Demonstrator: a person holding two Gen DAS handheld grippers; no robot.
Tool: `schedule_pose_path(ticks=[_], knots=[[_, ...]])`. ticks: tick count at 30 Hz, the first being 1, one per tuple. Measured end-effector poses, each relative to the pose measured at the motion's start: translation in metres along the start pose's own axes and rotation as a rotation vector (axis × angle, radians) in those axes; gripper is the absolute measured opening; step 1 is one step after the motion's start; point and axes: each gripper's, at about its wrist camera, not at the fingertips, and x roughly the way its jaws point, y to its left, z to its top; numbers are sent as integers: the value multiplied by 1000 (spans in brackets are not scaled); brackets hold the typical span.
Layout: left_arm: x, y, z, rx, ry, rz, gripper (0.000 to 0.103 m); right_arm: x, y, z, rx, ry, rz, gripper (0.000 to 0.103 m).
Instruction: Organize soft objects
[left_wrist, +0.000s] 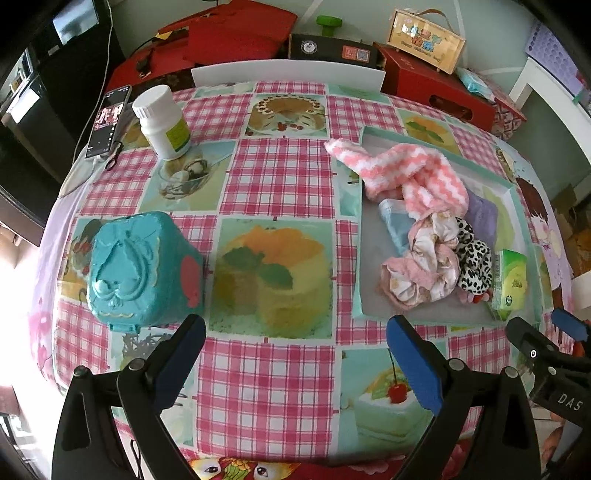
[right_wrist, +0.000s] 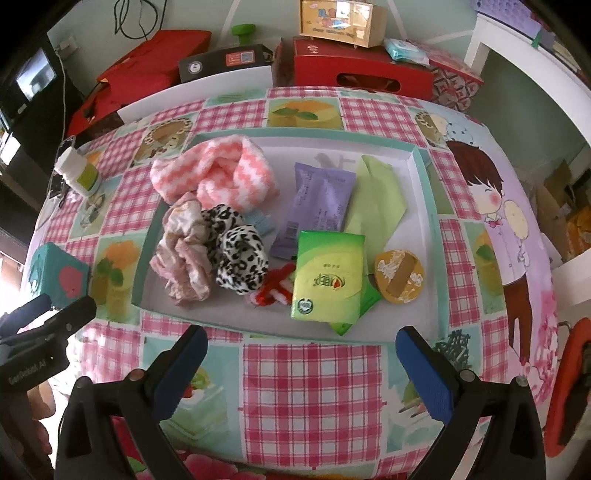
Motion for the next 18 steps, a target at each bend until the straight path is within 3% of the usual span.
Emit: schedule_pose_path(ticks=[18], knots=[[-23, 13, -23, 42, -54, 23, 98, -23, 27, -14, -22, -34, -2, 103]])
